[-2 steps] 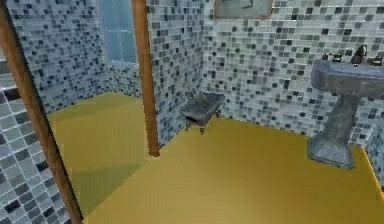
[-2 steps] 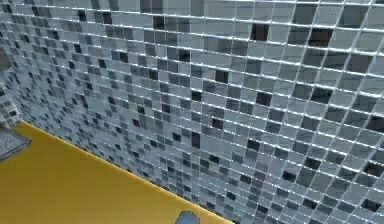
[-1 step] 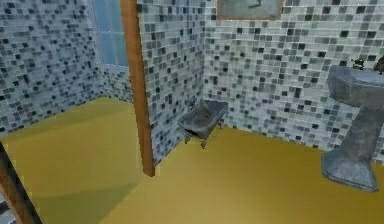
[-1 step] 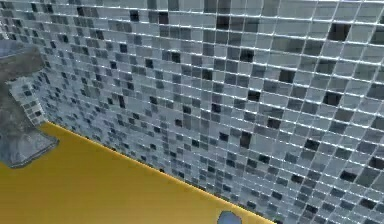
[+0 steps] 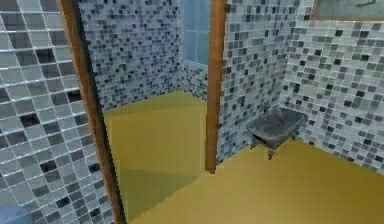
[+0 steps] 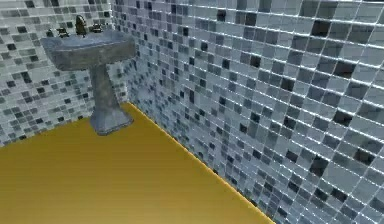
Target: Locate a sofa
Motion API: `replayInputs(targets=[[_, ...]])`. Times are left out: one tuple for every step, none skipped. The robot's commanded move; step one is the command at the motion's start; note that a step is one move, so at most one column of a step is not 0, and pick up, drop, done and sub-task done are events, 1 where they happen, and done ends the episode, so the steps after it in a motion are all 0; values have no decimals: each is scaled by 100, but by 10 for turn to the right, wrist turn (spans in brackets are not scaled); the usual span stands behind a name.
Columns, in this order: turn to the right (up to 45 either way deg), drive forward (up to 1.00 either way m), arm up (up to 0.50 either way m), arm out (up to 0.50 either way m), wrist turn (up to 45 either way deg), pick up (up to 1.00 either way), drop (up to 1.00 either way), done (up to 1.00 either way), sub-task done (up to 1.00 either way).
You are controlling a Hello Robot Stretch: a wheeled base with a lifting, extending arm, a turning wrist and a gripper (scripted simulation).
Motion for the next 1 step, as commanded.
replayInputs(targets=[[0,100,0,0,0,0,0,0,0]])
